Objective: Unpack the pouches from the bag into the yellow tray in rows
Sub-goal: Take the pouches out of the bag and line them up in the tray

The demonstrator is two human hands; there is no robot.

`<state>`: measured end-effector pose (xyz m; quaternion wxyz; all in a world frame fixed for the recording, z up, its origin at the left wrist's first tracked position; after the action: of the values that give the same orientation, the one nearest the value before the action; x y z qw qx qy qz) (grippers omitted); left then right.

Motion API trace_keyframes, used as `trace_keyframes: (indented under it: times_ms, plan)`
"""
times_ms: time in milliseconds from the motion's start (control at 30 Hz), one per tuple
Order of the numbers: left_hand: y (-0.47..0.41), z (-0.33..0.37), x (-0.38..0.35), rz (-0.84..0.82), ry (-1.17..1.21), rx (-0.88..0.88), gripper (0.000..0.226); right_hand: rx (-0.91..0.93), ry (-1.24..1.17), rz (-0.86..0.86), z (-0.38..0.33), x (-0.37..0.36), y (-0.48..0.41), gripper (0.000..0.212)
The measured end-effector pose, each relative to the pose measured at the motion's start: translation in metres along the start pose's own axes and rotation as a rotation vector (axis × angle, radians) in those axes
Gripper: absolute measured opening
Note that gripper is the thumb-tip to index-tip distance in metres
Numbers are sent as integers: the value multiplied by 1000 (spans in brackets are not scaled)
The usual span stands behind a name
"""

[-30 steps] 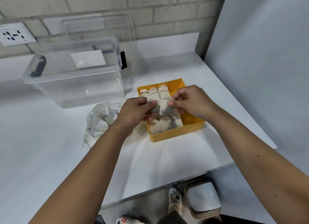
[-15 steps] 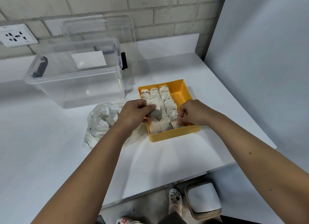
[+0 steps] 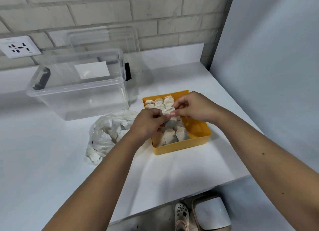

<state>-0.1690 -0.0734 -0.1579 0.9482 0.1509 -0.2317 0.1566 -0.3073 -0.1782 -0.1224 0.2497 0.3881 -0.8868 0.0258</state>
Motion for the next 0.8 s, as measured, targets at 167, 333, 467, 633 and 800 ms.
trace_keyframes:
  times_ms: [167, 333, 467, 633, 800]
  plan:
    - [-3, 5, 0, -1, 47, 8, 9, 9, 65, 6, -5, 15, -2, 14]
    - [-6, 0, 6, 39, 60, 30, 12, 7, 328, 198, 12, 45, -27, 13]
    - [-6, -8, 7, 55, 58, 42, 9, -23, 509, 187, 29, 31, -45, 8]
    - [-7, -9, 11, 75, 56, 33, 8, 16, 699, 241, 37, 10, -60, 12]
    - [-9, -11, 14, 77, 49, 25, 9, 12, 758, 354, 49, 4, -70, 10]
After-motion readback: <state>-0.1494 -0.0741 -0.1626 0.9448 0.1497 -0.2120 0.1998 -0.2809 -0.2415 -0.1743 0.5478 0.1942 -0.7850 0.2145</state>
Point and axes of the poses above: each hand's wrist, its own y-axis away from the middle knuckle, its own x-axis out of the back of the hand, z = x × y, the point moved 3 cm from there along -y, towards the middle knuckle, and after that the axes turned 12 degrees about -y, right-handed, at the moved point
